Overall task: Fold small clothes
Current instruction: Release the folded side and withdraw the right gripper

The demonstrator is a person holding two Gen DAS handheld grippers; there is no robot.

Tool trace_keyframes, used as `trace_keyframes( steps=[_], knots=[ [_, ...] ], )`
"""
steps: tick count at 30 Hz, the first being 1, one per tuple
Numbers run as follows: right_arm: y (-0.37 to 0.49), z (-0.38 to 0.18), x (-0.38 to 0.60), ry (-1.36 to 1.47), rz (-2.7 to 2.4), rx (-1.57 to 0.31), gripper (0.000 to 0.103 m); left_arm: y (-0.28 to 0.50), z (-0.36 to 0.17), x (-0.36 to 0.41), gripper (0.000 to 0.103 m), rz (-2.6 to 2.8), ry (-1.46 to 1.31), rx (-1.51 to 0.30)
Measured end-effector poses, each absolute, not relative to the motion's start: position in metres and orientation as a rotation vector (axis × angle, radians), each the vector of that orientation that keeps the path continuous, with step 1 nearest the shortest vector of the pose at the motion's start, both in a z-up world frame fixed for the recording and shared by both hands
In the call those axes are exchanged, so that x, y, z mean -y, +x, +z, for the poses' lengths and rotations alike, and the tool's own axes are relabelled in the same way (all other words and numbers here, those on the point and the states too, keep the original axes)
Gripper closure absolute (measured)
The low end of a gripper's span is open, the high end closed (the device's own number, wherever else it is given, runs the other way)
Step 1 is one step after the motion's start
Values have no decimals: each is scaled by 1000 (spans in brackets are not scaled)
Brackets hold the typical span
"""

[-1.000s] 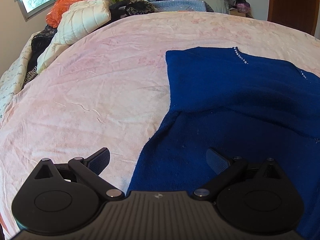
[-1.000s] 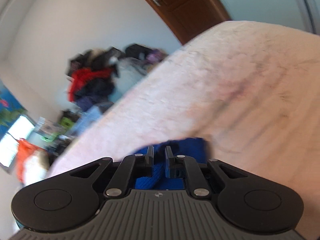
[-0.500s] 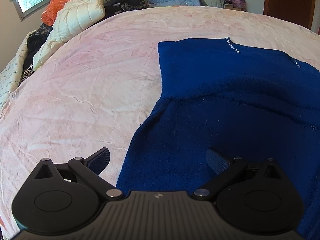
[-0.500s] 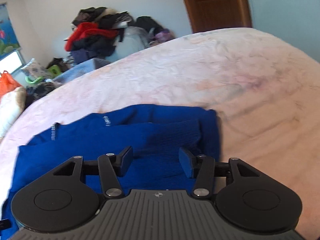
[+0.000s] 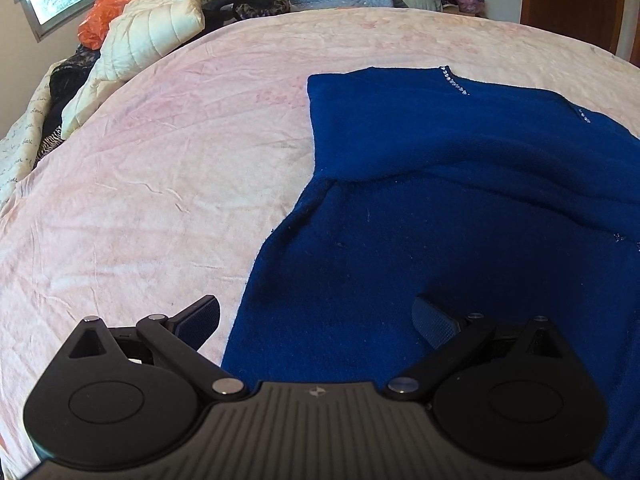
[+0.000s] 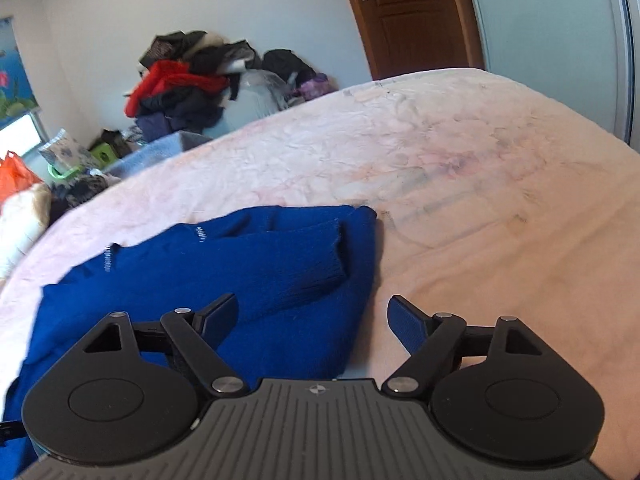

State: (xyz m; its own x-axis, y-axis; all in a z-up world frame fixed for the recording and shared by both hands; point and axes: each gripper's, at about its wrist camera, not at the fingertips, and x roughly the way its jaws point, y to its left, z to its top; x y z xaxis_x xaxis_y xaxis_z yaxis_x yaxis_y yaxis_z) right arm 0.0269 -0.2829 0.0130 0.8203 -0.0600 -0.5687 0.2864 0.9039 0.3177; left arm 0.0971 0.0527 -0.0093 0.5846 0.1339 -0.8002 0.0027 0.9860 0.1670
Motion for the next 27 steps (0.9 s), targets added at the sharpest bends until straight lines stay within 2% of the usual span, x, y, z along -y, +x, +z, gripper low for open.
trace_keyframes(
  steps=[10, 18, 21, 27],
  knots=[
    [-50, 23, 291, 402, -60, -622, 18, 81, -7, -60, 0, 73, 161, -931],
    [-112, 50, 302, 320, -187, -558, 16, 64, -6, -82, 0, -21, 141, -912],
    [-121, 46, 303, 402, -127, -574, 13, 59, -10, -105, 0, -131, 54, -934],
    [-122, 9, 275, 586, 95, -675, 14, 44, -16, -161, 0, -301, -116, -956]
  ],
)
